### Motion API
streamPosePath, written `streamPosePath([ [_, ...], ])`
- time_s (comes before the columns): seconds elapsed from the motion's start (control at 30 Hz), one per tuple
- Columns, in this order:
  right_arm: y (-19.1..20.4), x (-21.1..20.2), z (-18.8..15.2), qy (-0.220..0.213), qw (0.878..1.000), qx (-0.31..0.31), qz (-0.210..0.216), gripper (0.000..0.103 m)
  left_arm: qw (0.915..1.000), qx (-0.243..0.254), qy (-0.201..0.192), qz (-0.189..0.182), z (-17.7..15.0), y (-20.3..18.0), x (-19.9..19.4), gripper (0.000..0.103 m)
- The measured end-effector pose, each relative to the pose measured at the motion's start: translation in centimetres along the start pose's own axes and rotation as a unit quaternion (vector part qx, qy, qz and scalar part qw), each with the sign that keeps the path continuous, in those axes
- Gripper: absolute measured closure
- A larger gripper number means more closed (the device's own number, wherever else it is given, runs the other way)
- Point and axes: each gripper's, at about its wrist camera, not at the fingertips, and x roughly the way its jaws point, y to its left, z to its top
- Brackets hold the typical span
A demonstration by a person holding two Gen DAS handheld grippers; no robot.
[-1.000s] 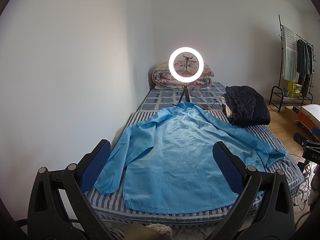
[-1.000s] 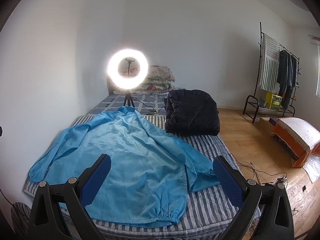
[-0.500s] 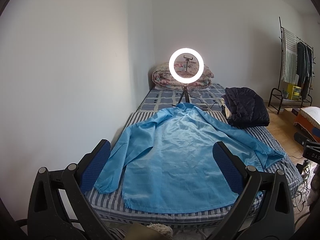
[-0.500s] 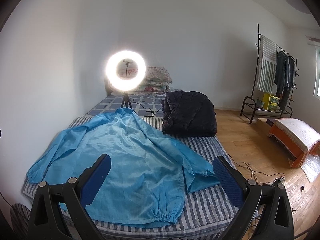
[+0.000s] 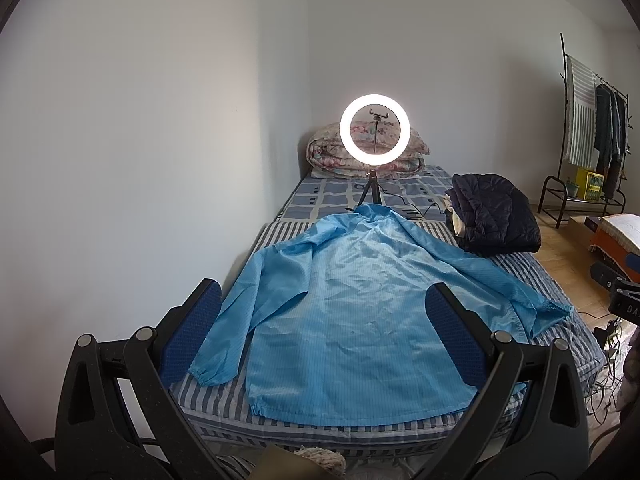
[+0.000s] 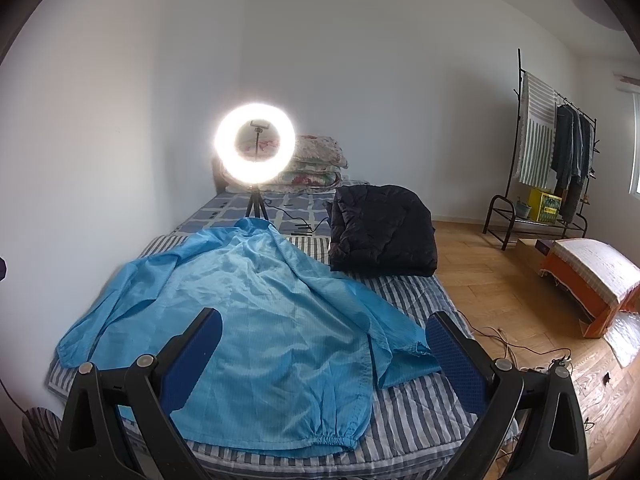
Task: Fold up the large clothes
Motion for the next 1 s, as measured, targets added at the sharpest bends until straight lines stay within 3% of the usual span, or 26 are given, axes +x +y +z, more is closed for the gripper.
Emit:
streamPosePath([
  [1.0,2.2,1.3,0.4,-0.002,1.0,-0.011,0.023,0.0,0.9994,-0.003,0.024,0.026,-2.1,2.4,2.9,0.0],
])
